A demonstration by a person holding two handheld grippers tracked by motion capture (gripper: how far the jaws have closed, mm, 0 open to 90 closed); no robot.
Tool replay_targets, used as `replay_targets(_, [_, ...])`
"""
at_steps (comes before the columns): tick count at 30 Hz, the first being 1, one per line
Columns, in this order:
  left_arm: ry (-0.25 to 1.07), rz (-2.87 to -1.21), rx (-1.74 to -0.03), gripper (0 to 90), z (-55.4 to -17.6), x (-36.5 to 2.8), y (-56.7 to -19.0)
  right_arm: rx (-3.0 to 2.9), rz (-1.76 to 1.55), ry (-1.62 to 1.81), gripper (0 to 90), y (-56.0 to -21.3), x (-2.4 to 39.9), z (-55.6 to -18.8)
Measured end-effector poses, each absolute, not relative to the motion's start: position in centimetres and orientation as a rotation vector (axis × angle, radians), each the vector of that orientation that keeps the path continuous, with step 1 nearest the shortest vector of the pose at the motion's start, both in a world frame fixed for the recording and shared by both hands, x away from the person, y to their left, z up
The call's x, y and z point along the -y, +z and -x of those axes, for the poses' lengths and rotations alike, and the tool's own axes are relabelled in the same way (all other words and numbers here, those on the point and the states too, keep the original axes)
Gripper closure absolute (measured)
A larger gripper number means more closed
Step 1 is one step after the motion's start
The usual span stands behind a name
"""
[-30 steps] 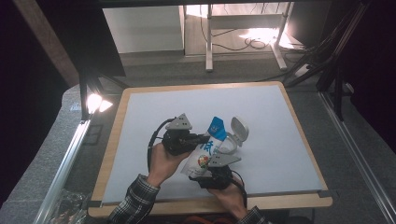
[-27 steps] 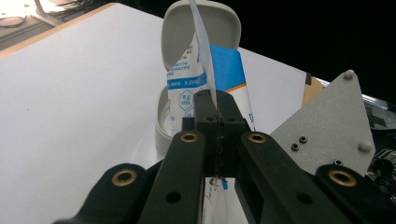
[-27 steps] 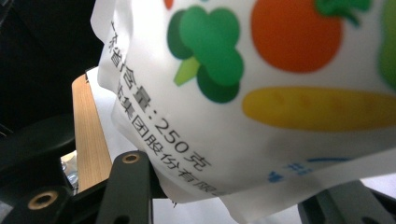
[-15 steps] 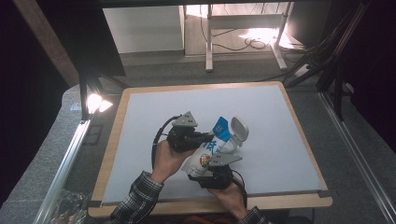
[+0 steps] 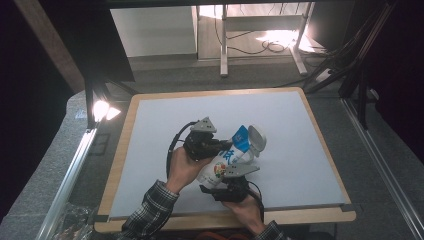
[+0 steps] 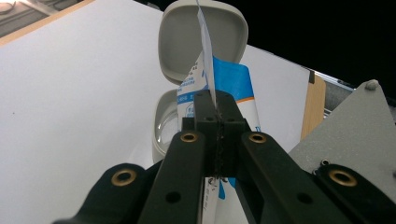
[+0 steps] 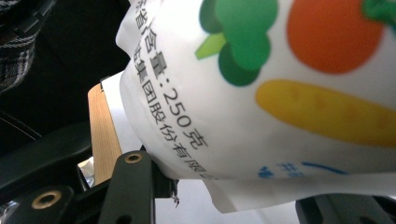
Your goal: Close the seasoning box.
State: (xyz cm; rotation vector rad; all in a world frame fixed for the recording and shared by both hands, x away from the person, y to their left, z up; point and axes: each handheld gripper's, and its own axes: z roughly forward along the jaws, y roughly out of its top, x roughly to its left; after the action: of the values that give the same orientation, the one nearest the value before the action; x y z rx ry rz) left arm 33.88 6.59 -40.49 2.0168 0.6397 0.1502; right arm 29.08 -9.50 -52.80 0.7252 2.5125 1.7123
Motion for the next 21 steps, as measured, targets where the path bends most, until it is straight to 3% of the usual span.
replay_targets(21, [0.13, -2.029, -0.668, 90.0, -34.5, -6.09, -40.06, -2.507, -0.675, 1.796, 55.1, -52.5, 9.73, -29.26])
